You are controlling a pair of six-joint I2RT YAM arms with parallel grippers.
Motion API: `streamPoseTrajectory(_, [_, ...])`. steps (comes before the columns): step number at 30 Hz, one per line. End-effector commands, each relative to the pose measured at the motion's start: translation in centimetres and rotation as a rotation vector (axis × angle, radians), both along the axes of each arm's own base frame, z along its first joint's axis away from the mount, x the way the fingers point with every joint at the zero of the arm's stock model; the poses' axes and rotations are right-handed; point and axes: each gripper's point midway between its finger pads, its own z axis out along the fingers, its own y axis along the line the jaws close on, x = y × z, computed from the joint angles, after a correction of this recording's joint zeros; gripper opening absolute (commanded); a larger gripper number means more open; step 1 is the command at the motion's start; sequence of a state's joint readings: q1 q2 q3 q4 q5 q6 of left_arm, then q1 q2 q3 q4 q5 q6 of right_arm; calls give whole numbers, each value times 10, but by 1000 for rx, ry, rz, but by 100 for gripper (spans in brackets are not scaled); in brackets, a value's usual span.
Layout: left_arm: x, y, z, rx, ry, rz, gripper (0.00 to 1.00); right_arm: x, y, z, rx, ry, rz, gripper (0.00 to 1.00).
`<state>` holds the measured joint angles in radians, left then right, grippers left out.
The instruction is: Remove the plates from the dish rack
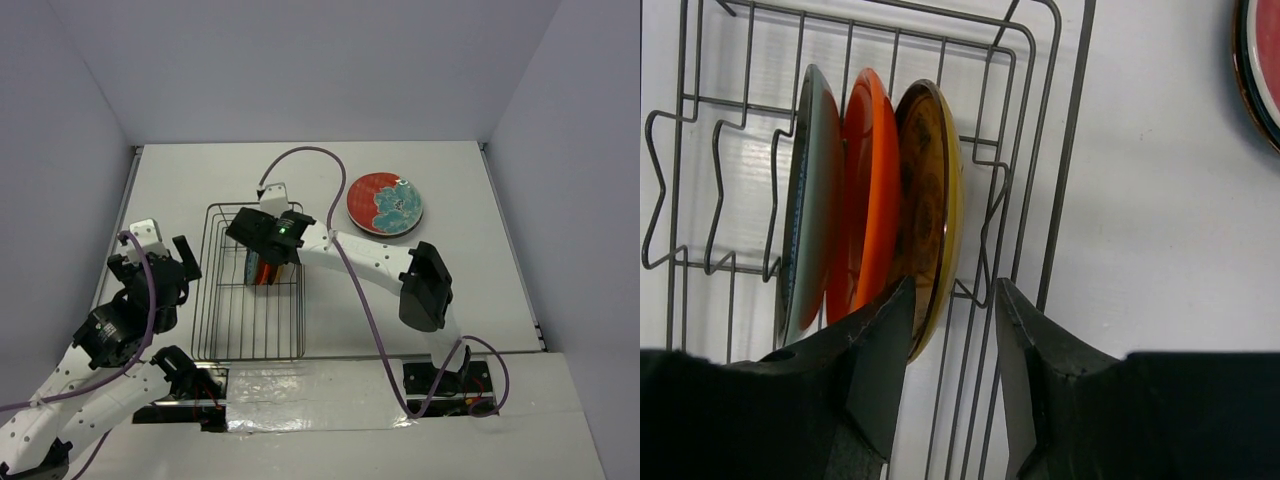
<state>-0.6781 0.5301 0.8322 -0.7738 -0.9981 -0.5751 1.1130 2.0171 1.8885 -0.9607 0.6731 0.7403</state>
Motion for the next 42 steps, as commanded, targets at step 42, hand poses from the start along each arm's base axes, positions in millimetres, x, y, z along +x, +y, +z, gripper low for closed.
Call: streamPoseTrajectory(42, [9, -9, 3, 7, -5, -33, 100, 7, -144, 147, 48, -259, -329, 5])
